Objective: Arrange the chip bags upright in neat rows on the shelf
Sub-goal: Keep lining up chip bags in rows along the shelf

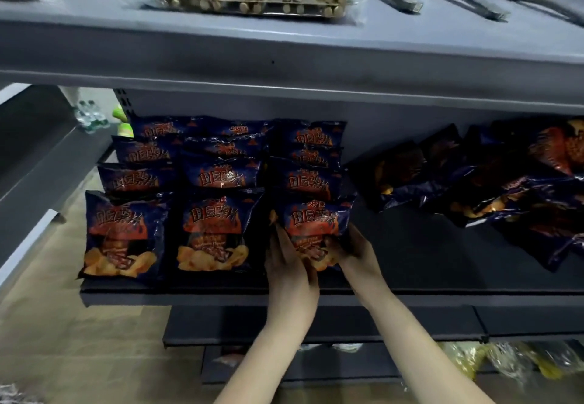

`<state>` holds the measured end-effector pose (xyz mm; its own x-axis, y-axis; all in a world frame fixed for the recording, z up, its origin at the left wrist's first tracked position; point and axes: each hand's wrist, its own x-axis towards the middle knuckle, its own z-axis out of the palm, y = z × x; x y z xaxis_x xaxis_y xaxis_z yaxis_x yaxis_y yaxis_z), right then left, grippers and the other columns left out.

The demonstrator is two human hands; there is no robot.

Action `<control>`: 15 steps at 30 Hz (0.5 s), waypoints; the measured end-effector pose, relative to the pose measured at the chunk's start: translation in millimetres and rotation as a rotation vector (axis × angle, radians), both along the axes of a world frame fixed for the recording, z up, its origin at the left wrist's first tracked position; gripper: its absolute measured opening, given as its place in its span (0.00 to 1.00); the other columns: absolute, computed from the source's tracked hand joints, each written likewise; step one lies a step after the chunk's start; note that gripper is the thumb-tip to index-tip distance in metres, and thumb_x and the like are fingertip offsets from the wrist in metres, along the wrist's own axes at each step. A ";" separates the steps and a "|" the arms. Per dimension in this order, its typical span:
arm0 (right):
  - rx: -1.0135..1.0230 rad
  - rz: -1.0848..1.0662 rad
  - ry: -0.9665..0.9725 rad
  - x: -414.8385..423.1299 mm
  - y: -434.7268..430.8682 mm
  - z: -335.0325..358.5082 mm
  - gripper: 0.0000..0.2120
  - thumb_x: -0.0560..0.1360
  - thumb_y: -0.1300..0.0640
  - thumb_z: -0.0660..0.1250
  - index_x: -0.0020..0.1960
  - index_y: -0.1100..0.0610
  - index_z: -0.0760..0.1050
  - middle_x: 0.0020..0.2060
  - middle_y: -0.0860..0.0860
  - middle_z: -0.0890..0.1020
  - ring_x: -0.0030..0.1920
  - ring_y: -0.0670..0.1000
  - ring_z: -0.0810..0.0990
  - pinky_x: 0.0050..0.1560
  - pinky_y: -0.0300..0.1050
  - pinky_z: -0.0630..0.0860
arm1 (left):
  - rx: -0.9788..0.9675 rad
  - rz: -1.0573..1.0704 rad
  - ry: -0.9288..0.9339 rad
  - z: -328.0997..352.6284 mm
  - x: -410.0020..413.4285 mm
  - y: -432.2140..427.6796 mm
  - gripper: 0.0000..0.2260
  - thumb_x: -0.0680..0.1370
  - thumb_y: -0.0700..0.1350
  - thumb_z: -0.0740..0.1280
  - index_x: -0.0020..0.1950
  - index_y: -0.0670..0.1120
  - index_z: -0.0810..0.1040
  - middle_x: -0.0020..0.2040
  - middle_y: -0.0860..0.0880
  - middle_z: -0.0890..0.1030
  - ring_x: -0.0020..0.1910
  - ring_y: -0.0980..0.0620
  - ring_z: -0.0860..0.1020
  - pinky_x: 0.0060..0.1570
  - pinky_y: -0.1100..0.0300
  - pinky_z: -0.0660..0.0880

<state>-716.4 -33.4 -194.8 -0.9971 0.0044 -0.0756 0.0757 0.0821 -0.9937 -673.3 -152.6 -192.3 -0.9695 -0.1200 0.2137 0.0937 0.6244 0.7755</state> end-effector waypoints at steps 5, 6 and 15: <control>0.257 -0.047 0.028 -1.8 -6.1 0.7 0.16 0.75 0.57 0.67 0.63 0.52 0.73 0.57 0.49 0.79 0.57 0.48 0.78 0.59 0.47 0.75 | 0.006 -0.031 -0.055 -8.3 2.6 -1.0 0.41 0.77 0.36 0.62 0.71 0.52 0.30 0.76 0.39 0.40 0.75 0.40 0.45 0.71 0.43 0.57; 0.274 -0.060 0.021 -1.9 -6.2 0.4 0.17 0.75 0.57 0.68 0.64 0.53 0.73 0.57 0.50 0.79 0.58 0.49 0.78 0.60 0.50 0.75 | 0.006 -0.045 -0.063 -9.2 2.5 -2.0 0.42 0.78 0.36 0.62 0.71 0.52 0.29 0.76 0.39 0.39 0.75 0.40 0.44 0.71 0.42 0.56; 0.440 -0.391 0.198 15.4 -18.1 -2.9 0.24 0.71 0.56 0.72 0.66 0.54 0.71 0.57 0.46 0.76 0.60 0.48 0.75 0.58 0.38 0.70 | -0.034 -0.156 -0.002 -10.0 7.1 -11.3 0.40 0.76 0.34 0.61 0.72 0.48 0.32 0.75 0.39 0.37 0.74 0.38 0.41 0.70 0.38 0.55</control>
<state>-701.0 -51.5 -197.7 -0.9103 0.3609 0.2026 0.0007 0.4909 -0.8712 -666.2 -164.0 -202.4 -0.9761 0.0397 0.2136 0.1906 0.6283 0.7543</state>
